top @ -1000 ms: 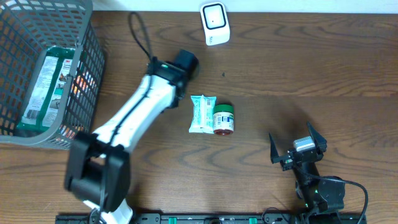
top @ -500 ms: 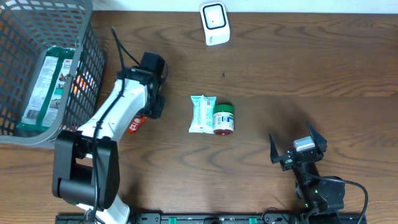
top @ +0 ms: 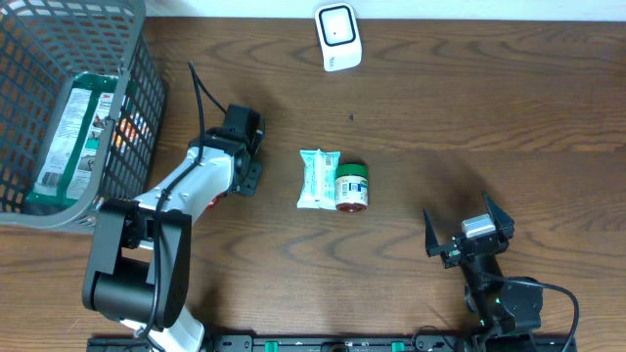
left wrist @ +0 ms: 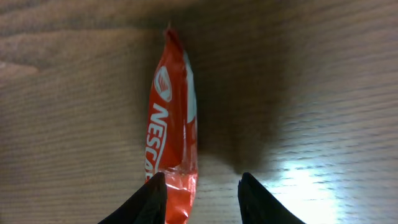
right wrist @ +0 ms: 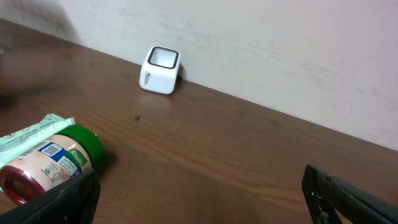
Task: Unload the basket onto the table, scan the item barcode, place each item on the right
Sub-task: 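Carry the red stick with the left gripper toward the table center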
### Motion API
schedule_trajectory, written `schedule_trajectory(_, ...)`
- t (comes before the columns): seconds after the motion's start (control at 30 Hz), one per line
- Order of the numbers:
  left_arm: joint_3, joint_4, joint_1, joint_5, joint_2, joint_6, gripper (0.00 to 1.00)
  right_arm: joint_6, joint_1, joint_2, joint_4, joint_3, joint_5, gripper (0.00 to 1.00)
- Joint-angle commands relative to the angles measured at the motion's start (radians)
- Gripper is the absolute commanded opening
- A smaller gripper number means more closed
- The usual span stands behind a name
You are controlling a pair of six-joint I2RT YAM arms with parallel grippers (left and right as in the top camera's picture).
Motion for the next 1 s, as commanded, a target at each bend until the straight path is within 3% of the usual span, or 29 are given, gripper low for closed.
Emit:
schedule_trajectory(0.0,-0.024,0.040,0.016,-0.064,0.010,0.013,0.39,0.013,0.016,-0.002,-0.004,-0.001,0.006,0.99)
schedule_trajectory(0.27,-0.047,0.060,0.037,0.026,0.011,-0.018,0.39,0.013,0.016,-0.002,-0.004,-0.001,0.006,0.99)
schedule_trajectory(0.57,-0.119,0.133,0.037,0.028,0.014,-0.037,0.39,0.013,0.016,-0.002,-0.004,-0.001,0.006,0.99)
schedule_trajectory(0.83,-0.119,0.134,0.037,0.028,0.014,-0.040,0.33,0.013,0.016,-0.002,-0.004,-0.001,0.006,0.99)
schedule_trajectory(0.97,-0.119,0.135,0.037,0.028,0.015,-0.040,0.25,0.013,0.016,-0.002,-0.004,-0.001,0.006,0.99)
